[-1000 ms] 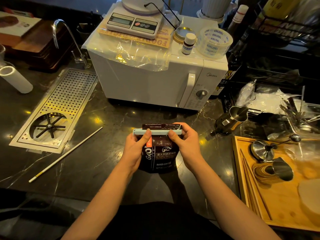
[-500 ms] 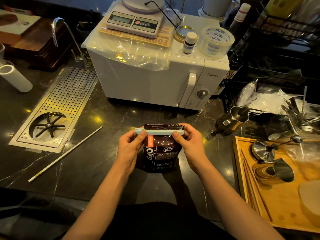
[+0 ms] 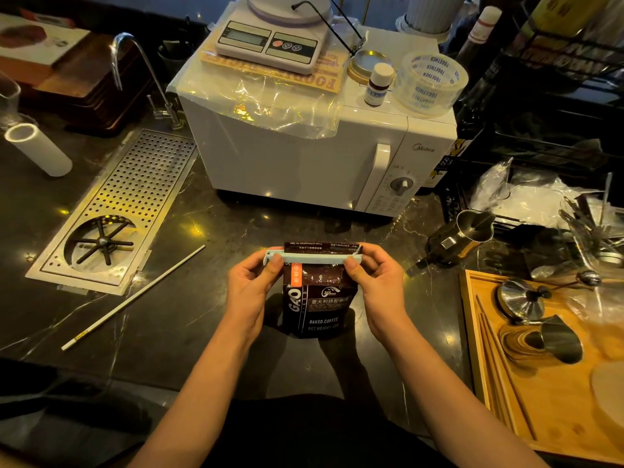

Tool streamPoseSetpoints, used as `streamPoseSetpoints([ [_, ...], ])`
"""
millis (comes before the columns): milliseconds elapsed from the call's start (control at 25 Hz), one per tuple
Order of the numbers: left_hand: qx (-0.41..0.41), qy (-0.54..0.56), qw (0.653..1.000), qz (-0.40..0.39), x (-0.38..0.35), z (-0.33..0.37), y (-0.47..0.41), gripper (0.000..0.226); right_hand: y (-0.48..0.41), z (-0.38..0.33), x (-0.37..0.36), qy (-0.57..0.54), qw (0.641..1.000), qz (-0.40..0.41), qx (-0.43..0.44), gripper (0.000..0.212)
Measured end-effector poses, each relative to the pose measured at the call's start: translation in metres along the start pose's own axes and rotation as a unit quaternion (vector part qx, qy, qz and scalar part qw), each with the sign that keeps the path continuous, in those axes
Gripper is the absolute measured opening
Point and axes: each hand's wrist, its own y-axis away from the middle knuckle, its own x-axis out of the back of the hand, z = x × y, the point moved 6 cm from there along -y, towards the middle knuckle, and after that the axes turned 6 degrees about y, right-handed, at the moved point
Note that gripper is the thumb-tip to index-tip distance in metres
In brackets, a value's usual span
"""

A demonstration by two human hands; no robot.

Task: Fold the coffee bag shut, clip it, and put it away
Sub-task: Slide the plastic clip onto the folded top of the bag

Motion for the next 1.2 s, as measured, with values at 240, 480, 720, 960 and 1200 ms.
streamPoseSetpoints([
  [240, -0.068, -0.210, 0.975, -0.039, -0.012, 0.026, 0.000, 0.035, -0.001, -0.023, 0.001, 0.119, 0.989, -0.055, 0.065, 0.018],
  [480, -0.217, -0.382, 0.893, -0.098, -0.052, 0.052, -0.005, 0.010, -0.008, -0.050, -0.017, 0.311, 0.929, -0.045, 0.197, 0.006],
  [720, -0.233, -0.394, 0.884, -0.095, -0.054, 0.050, -0.006, 0.002, -0.006, -0.052, -0.022, 0.342, 0.914, -0.033, 0.217, 0.004],
  [960, -0.243, -0.385, 0.887, -0.083, -0.052, 0.050, -0.003, 0.003, -0.001, -0.046, -0.025, 0.328, 0.922, 0.044, 0.204, 0.008],
  [1200, -0.167, -0.336, 0.926, -0.031, -0.033, 0.040, 0.000, 0.008, 0.004, -0.032, -0.003, 0.214, 0.969, 0.050, 0.110, 0.012],
])
